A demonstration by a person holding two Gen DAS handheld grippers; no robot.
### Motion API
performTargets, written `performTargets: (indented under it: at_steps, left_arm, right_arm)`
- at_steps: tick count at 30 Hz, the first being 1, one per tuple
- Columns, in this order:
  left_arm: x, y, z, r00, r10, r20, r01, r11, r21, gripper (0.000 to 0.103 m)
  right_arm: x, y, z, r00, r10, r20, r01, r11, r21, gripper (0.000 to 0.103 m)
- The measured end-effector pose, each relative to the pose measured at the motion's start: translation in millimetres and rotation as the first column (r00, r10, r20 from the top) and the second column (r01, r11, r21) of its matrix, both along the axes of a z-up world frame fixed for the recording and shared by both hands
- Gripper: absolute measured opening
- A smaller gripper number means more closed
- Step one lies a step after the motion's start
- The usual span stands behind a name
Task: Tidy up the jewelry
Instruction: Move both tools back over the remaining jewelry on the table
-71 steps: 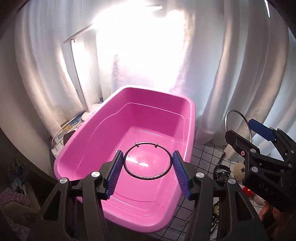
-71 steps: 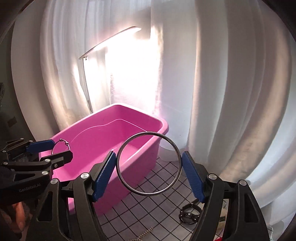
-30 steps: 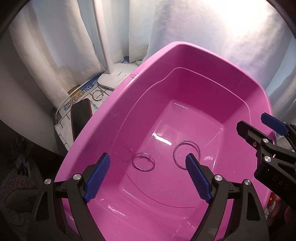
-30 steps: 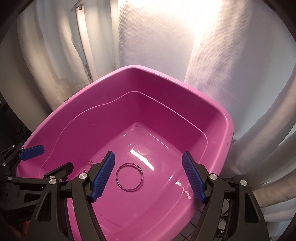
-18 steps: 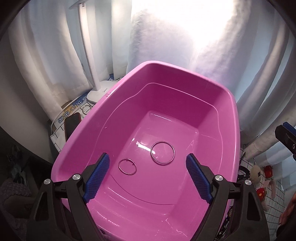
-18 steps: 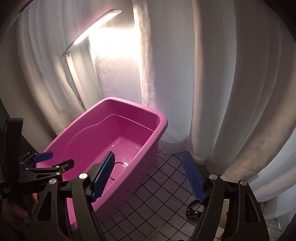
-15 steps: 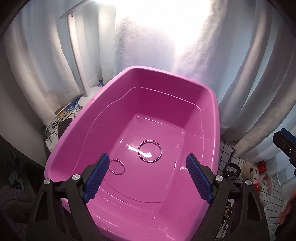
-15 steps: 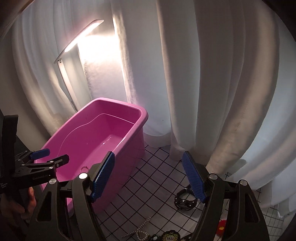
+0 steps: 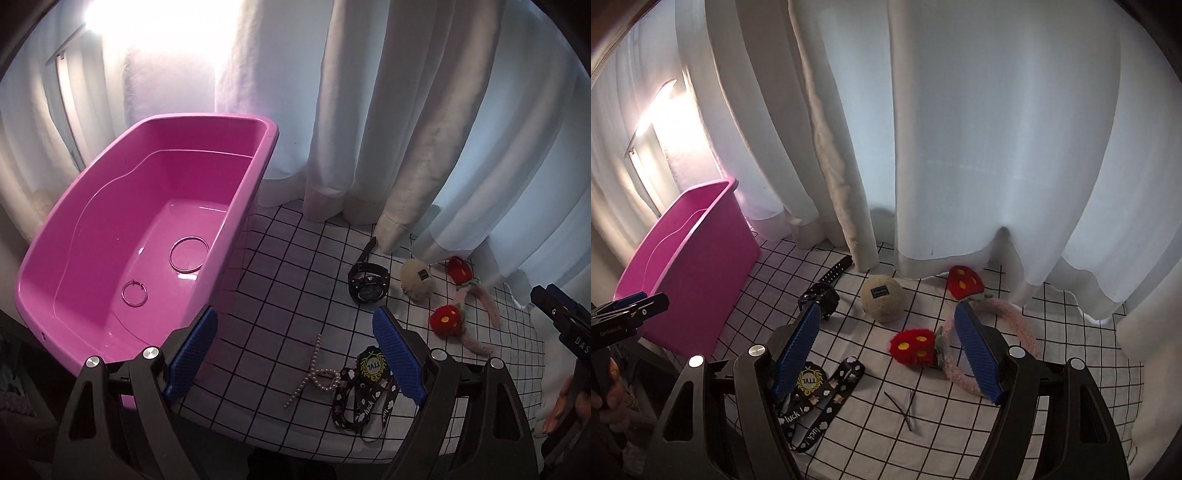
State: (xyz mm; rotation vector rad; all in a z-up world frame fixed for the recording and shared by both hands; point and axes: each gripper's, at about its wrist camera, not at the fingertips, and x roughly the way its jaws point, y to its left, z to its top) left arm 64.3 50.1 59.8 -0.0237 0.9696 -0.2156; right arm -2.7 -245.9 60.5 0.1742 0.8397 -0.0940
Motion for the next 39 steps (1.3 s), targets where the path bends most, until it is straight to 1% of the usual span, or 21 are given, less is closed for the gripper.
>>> performTargets:
  at_steps: [3, 7, 11, 14, 19, 21, 24, 28, 31, 39]
  left_arm:
    - [-10, -15, -18, 1.0, -0.014, -0.015, 0.014, 1.0, 0.004, 0.084]
    - [-21, -22, -52, 0.999, -0.013, -0.052, 0.014, 1.0, 0.017, 0.084]
    - [-33, -26, -90, 0.996, -0.009, -0.089, 0.017, 0.996, 0.088, 0.084]
    - [-34, -28, -116, 0.992, -0.008, -0.13, 0.025, 0.991, 0.128, 0.084]
    - [-23, -33, -145, 0.989, 0.012, -0.15, 0.006, 0.993, 0.12, 0.084]
    - [-18, -37, -149, 0.99, 0.013, -0.14, 0.004, 0.993, 0.116, 0.084]
    - [-13, -42, -155, 0.991, 0.003, -0.132, 0.014, 0.991, 0.131, 0.084]
    - [-9, -44, -165, 0.989, 0.005, -0.15, 0.016, 0.99, 0.14, 0.084]
    - [-7, -43, -171, 0.986, 0.005, -0.167, 0.018, 0.99, 0.138, 0.084]
    - [-1, -39, -181, 0.984, 0.01, -0.18, 0.016, 0.99, 0.142, 0.084]
  right_arm:
    - [-12, -11, -35, 0.999, -0.002, -0.052, 0.004, 0.999, 0.031, 0.072]
    - [-18, -9, -83, 0.993, 0.027, -0.117, -0.019, 0.997, 0.07, 0.072]
    - [-20, -4, -119, 0.984, 0.055, -0.169, -0.037, 0.994, 0.105, 0.072]
    - [-19, 1, -137, 0.979, 0.075, -0.188, -0.055, 0.992, 0.111, 0.072]
    - [-14, 7, -156, 0.974, 0.093, -0.204, -0.075, 0.993, 0.092, 0.072]
    - [-12, 8, -161, 0.975, 0.092, -0.204, -0.074, 0.993, 0.092, 0.072]
    - [-9, 9, -168, 0.974, 0.086, -0.208, -0.068, 0.994, 0.091, 0.072]
    - [-4, 9, -173, 0.975, 0.078, -0.209, -0.059, 0.993, 0.098, 0.072]
    - [0, 13, -178, 0.973, 0.077, -0.219, -0.059, 0.995, 0.086, 0.072]
    - [4, 16, -190, 0.97, 0.05, -0.24, -0.034, 0.997, 0.067, 0.072]
